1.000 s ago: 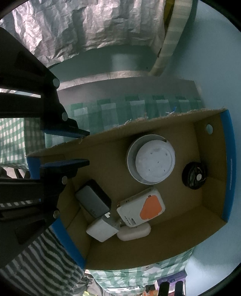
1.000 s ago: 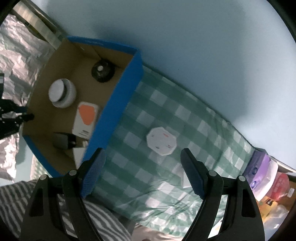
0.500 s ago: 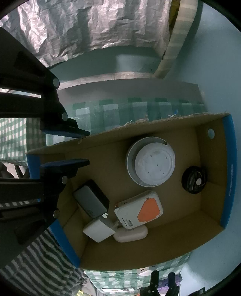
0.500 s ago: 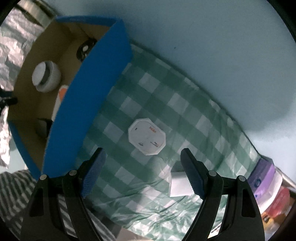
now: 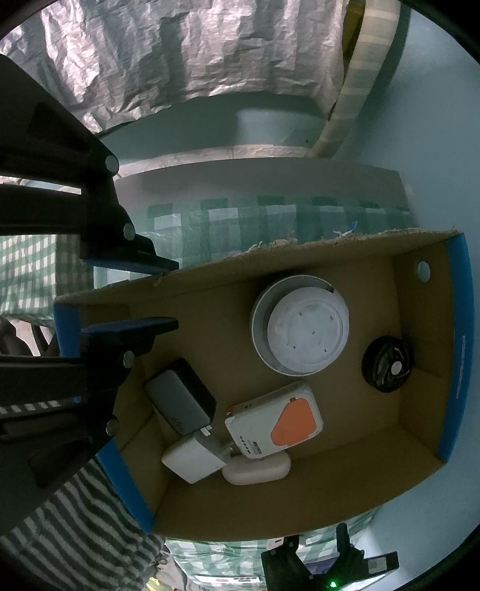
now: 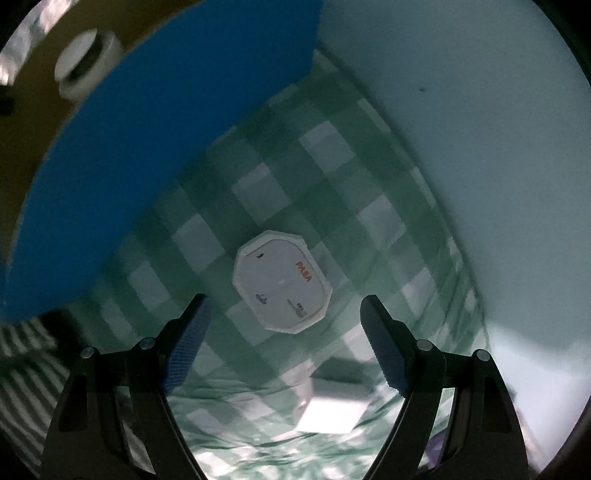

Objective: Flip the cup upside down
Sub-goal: 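Move the right tool to the white octagonal router and close on it, then lift the octagonal router with the right tool and carry it over the box, then lower the router into the box, open the right tool and withdraw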

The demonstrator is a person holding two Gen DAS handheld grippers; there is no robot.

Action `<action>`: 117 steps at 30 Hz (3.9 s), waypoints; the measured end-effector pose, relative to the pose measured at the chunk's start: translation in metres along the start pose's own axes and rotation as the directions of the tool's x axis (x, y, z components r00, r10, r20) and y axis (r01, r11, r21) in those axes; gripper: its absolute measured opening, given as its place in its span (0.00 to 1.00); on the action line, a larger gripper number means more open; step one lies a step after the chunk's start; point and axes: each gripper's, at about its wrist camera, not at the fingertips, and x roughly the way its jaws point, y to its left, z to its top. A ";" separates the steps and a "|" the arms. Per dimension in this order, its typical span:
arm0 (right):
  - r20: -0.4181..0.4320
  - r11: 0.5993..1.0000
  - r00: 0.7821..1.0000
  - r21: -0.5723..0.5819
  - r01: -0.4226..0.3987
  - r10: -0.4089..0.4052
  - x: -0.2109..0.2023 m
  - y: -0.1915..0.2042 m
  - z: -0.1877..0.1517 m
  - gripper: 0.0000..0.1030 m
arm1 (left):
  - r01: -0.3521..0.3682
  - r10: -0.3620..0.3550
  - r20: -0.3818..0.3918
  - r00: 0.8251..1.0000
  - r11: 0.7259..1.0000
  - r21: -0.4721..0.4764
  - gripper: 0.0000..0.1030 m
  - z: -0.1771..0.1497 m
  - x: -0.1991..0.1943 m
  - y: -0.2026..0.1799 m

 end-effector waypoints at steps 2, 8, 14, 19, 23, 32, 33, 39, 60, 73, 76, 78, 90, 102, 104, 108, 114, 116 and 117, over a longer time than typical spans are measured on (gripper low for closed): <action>-0.008 0.999 1.000 -0.041 0.022 -0.023 0.007 0.004 0.002 0.80 | 0.000 0.000 0.000 1.000 1.000 -0.001 0.22 0.000 0.000 0.000; -0.025 0.994 0.998 -0.101 0.046 -0.049 0.023 0.012 0.006 0.74 | 0.004 -0.004 -0.002 1.000 1.000 -0.010 0.22 0.000 0.000 0.002; -0.032 0.995 0.999 -0.094 0.018 -0.021 0.030 0.018 0.008 0.67 | 0.004 -0.004 -0.003 1.000 1.000 -0.010 0.22 0.000 0.001 0.002; -0.034 0.997 0.999 -0.077 0.015 -0.018 0.037 0.015 0.009 0.63 | 0.004 -0.004 -0.003 1.000 1.000 -0.007 0.22 0.000 0.001 0.001; -0.047 0.999 0.999 -0.036 0.008 -0.010 0.038 0.015 0.010 0.62 | 0.005 -0.005 -0.002 1.000 1.000 -0.005 0.22 -0.001 0.000 0.001; -0.053 0.971 0.992 0.213 -0.105 0.118 0.034 -0.006 0.009 0.60 | 0.008 -0.008 0.003 1.000 1.000 0.002 0.22 -0.002 0.000 0.002; -0.055 0.967 0.991 0.232 -0.106 0.122 0.034 -0.009 0.009 0.60 | 0.009 -0.009 0.004 1.000 1.000 0.004 0.22 -0.002 0.000 0.002; -0.063 0.937 0.988 0.331 -0.116 0.144 0.032 -0.013 0.006 0.59 | 0.007 -0.007 0.004 1.000 1.000 0.016 0.22 -0.001 0.001 0.001; 0.020 0.934 0.995 0.344 -0.097 0.096 -0.077 -0.017 0.003 0.58 | 0.012 -0.013 0.010 1.000 0.998 0.059 0.22 0.000 0.001 0.002; 0.127 0.954 0.987 0.269 -0.132 0.101 -0.122 0.053 0.049 0.54 | 0.030 -0.031 0.018 0.999 0.997 0.072 0.22 0.000 0.001 0.004; 0.136 0.954 0.986 0.270 -0.127 0.093 -0.126 0.062 0.056 0.54 | 0.037 -0.038 0.019 0.999 0.997 0.073 0.22 -0.001 0.000 0.004; 0.142 0.957 0.985 0.259 -0.129 0.094 -0.133 0.071 0.060 0.54 | 0.039 -0.041 0.020 0.999 0.996 0.075 0.22 -0.001 0.000 0.005; 0.080 0.976 0.991 0.183 -0.118 0.104 -0.103 0.116 0.087 0.53 | 0.038 -0.040 0.024 0.999 0.995 0.094 0.22 -0.002 0.000 0.002; 0.078 0.965 0.991 0.231 -0.122 0.106 -0.094 0.115 0.079 0.53 | 0.037 -0.040 0.026 0.999 0.993 0.108 0.22 -0.002 0.000 0.003; 0.094 0.965 0.990 0.231 -0.123 0.104 -0.102 0.113 0.077 0.53 | 0.040 -0.043 0.026 0.999 0.993 0.109 0.22 -0.003 0.000 0.003; 0.124 0.965 0.988 0.234 -0.122 0.095 -0.120 0.108 0.071 0.53 | 0.038 -0.041 0.026 0.999 0.993 0.113 0.22 -0.002 0.000 0.004; 0.158 0.961 0.985 0.253 -0.112 0.073 -0.143 0.096 0.058 0.56 | 0.036 -0.039 0.025 0.999 0.993 0.116 0.22 -0.002 0.000 0.002; 0.167 0.959 0.984 0.260 -0.111 0.068 -0.148 0.092 0.053 0.56 | 0.034 -0.037 0.025 0.999 0.993 0.116 0.22 -0.001 0.000 0.001; 0.170 0.959 0.983 0.261 -0.109 0.066 -0.151 0.090 0.051 0.56 | 0.033 -0.036 0.025 0.999 0.993 0.115 0.22 -0.001 0.000 0.001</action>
